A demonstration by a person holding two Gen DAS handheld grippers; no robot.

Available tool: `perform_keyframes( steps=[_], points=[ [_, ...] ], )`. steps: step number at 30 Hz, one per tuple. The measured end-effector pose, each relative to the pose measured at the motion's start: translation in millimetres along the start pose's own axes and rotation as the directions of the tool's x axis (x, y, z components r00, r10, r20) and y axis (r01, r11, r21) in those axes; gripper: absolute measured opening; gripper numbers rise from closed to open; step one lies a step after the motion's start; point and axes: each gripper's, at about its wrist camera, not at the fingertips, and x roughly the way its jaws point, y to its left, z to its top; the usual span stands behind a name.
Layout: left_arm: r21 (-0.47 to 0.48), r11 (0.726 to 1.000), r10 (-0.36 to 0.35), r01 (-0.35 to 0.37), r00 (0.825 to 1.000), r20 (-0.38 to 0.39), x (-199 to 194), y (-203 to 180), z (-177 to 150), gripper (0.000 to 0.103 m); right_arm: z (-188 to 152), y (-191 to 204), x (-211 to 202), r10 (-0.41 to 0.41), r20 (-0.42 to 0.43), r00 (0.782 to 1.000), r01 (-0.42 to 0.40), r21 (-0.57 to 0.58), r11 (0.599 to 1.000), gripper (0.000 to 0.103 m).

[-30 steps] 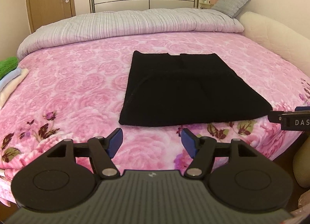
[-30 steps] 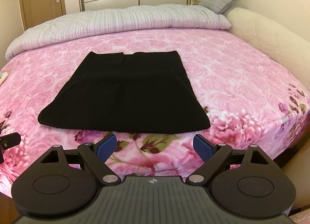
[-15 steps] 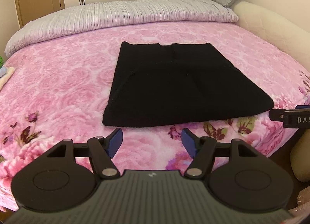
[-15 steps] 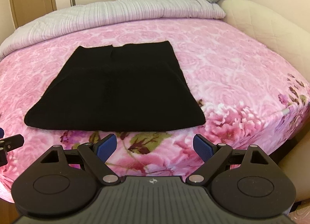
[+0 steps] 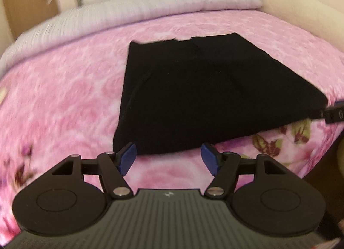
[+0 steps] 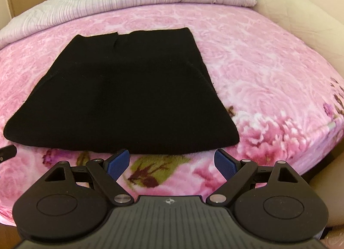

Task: Fold clothes
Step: 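Grasp the folded garment's edges with both grippers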

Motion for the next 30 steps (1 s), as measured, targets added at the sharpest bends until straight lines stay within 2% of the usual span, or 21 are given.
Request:
perform_keyframes(
  steps=[2,3,5,8,10,13,15,17,19,21,24,26,27,28,30],
  points=[
    [0.119,0.993,0.005,-0.010,0.999,0.041,2,-3,-4,0.064,-2,-4,4,0.009,0.035,0.999,-0.008,-0.047,0.999,0.088],
    [0.200,0.980,0.009,-0.021,0.998,0.062,3,-5,-8,0.064,-4,-7,4,0.014,0.065,0.998,-0.008,-0.095,0.995,0.088],
    [0.361,0.931,0.016,-0.047,0.996,0.089,6,-9,-14,0.063,-10,-10,4,0.013,0.114,0.993,0.011,-0.205,0.979,0.088],
    [0.563,0.823,0.031,-0.079,0.995,0.095,15,-12,-26,0.063,-22,-13,6,-0.005,0.163,0.987,0.072,-0.409,0.910,0.088],
    [0.667,0.740,0.040,-0.089,0.995,0.088,22,-13,-35,0.062,-32,-14,10,-0.011,0.172,0.985,0.104,-0.541,0.834,0.086],
    [0.792,0.602,0.058,-0.098,0.995,0.078,36,-16,-49,0.059,-44,-13,19,-0.020,0.171,0.985,0.133,-0.681,0.720,0.085],
    [0.838,0.536,0.053,-0.099,0.995,0.083,45,-18,-54,0.056,-49,-12,28,-0.038,0.172,0.984,0.154,-0.738,0.657,0.081],
    [0.864,0.494,0.039,-0.097,0.995,0.089,52,-20,-55,0.053,-51,-10,39,-0.057,0.170,0.984,0.169,-0.780,0.603,0.073],
    [0.879,0.466,0.027,-0.100,0.995,0.098,60,-20,-55,0.046,-50,-8,50,-0.058,0.166,0.984,0.169,-0.804,0.570,0.067],
    [0.887,0.451,0.014,-0.098,0.995,0.103,69,-19,-54,0.043,-49,-5,60,-0.051,0.175,0.983,0.175,-0.827,0.534,0.066],
    [0.883,0.456,-0.004,-0.112,0.992,0.128,77,-16,-53,0.043,-49,-2,71,-0.042,0.226,0.973,0.217,-0.844,0.491,0.061],
    [0.877,0.467,-0.019,-0.114,0.990,0.139,82,-12,-52,0.041,-47,-1,79,-0.033,0.239,0.970,0.225,-0.846,0.483,0.048],
    [0.876,0.470,-0.029,-0.107,0.990,0.137,84,-10,-52,0.036,-46,0,83,-0.028,0.232,0.972,0.215,-0.847,0.486,0.042],
    [0.877,0.471,-0.039,-0.097,0.991,0.131,85,-8,-52,0.029,-45,0,85,-0.022,0.221,0.975,0.204,-0.851,0.484,0.026],
    [0.880,0.470,-0.056,-0.072,0.992,0.111,84,-5,-53,0.018,-47,3,87,-0.024,0.217,0.976,0.203,-0.865,0.458,0.021]
  ],
)
